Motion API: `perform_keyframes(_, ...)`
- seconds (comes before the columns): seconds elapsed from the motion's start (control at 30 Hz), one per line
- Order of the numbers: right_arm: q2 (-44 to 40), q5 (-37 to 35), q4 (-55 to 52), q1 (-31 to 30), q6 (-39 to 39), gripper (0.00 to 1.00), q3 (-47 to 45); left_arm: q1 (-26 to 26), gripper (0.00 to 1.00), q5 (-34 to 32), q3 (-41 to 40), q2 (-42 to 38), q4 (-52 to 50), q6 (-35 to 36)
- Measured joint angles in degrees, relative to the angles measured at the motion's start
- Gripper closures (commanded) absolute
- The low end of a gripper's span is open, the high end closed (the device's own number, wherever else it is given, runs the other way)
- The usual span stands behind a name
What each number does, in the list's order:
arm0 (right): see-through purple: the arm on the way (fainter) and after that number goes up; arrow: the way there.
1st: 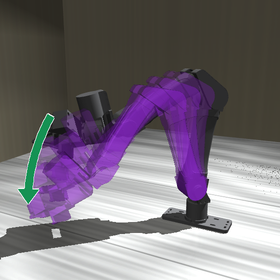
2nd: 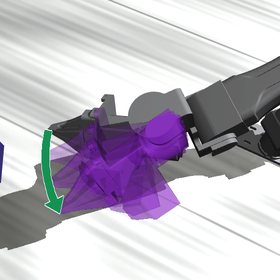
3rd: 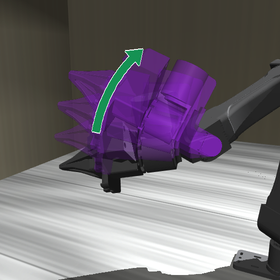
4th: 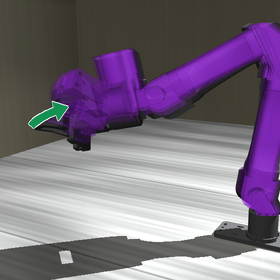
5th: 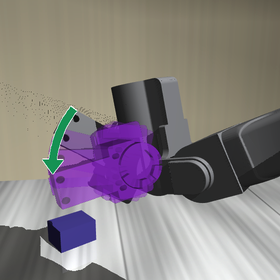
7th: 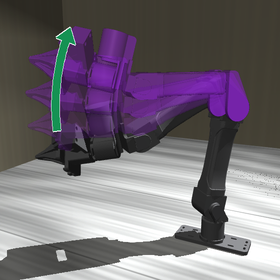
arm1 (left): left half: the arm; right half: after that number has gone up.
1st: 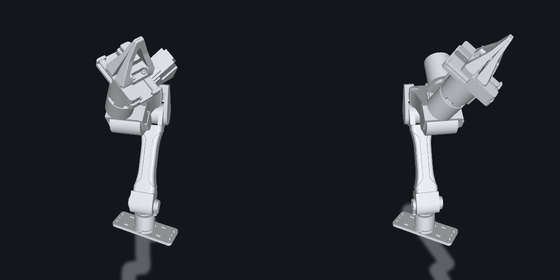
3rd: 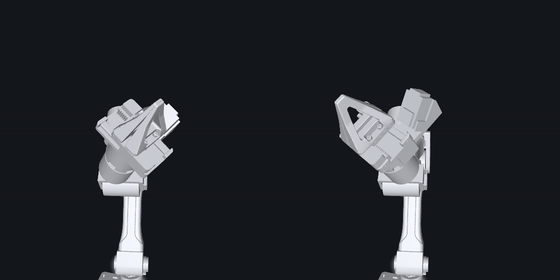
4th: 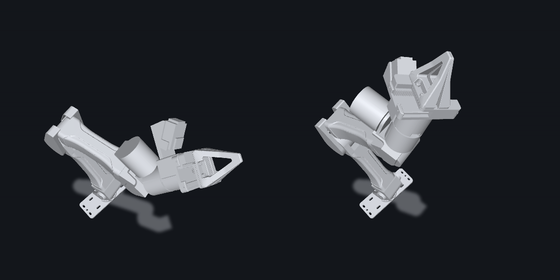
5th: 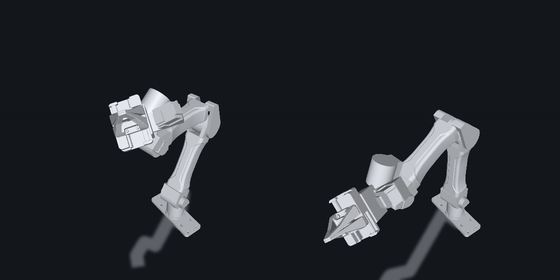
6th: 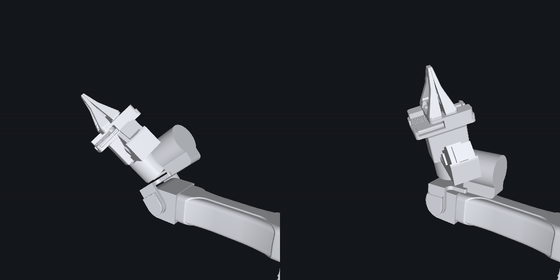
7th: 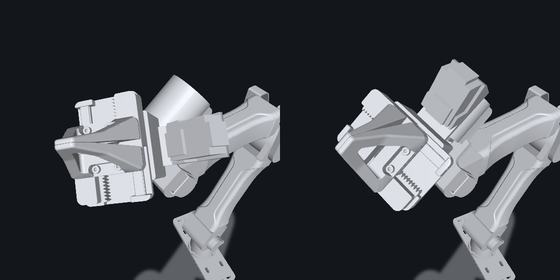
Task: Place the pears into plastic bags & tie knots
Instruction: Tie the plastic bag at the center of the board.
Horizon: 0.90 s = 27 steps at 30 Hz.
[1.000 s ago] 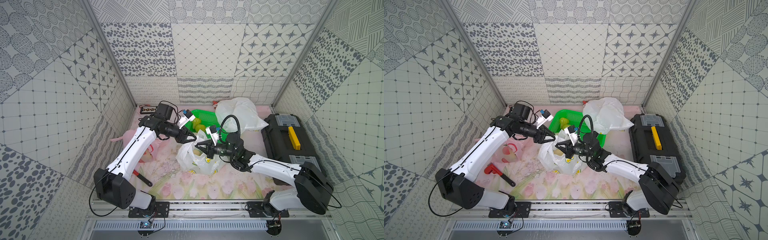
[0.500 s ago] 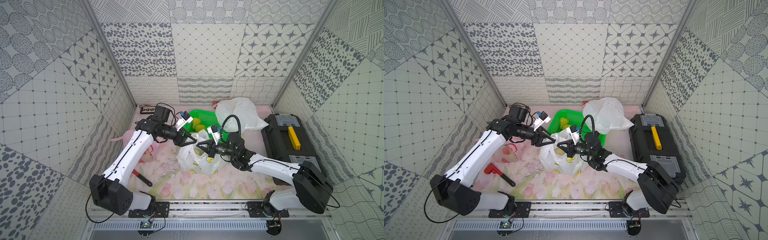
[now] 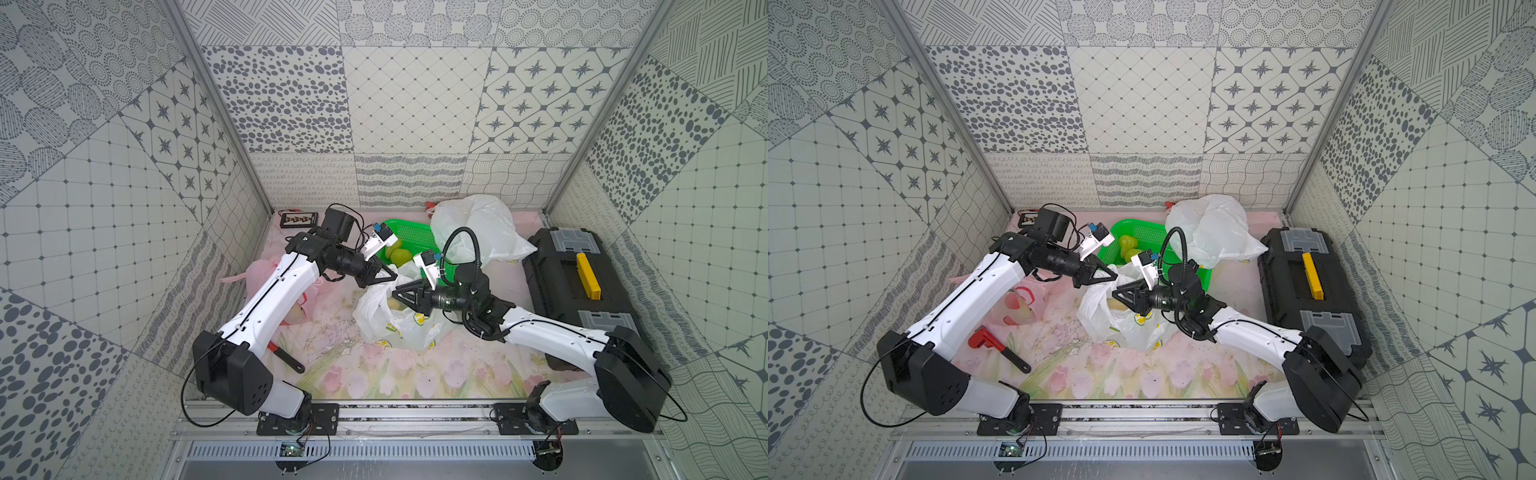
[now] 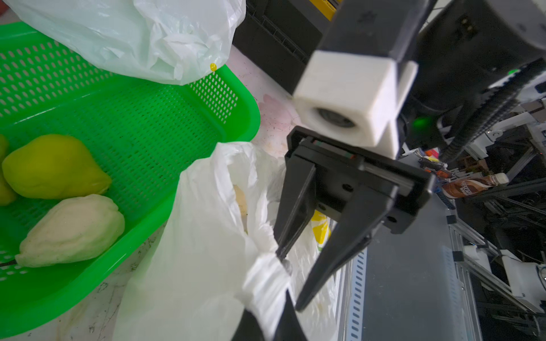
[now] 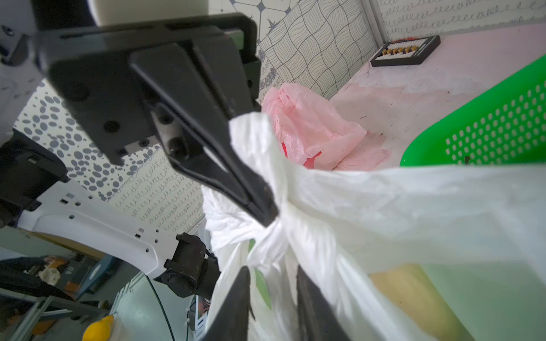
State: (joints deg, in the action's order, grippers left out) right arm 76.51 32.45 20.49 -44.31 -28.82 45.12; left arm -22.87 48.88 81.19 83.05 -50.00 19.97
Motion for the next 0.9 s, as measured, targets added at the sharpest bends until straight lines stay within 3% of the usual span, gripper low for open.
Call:
perform_keyframes(0.2, -8.74, -2.03, -27.17, 0.72, 15.76, 0.48, 15.28, -0.15, 1.00, -0.26, -3.08, -3.89, 1.79, 1.62)
perform_keyframes(0.4, -5.07, -4.26, -46.62, 0.96, 29.73, 0.44, 28.20, -0.55, 1.00, 0.04, -4.94, -6.12, 3.19, 3.63)
perform_keyframes(0.63, 3.08, -3.41, -55.65, 1.07, 35.71, 0.45, 30.14, -0.94, 1.00, 0.66, -5.11, -6.69, 3.26, 6.14)
perform_keyframes(0.9, 6.47, -1.31, -54.27, 2.91, 37.00, 0.47, 30.97, -1.84, 1.00, 2.93, -5.11, -6.95, 2.89, 8.81)
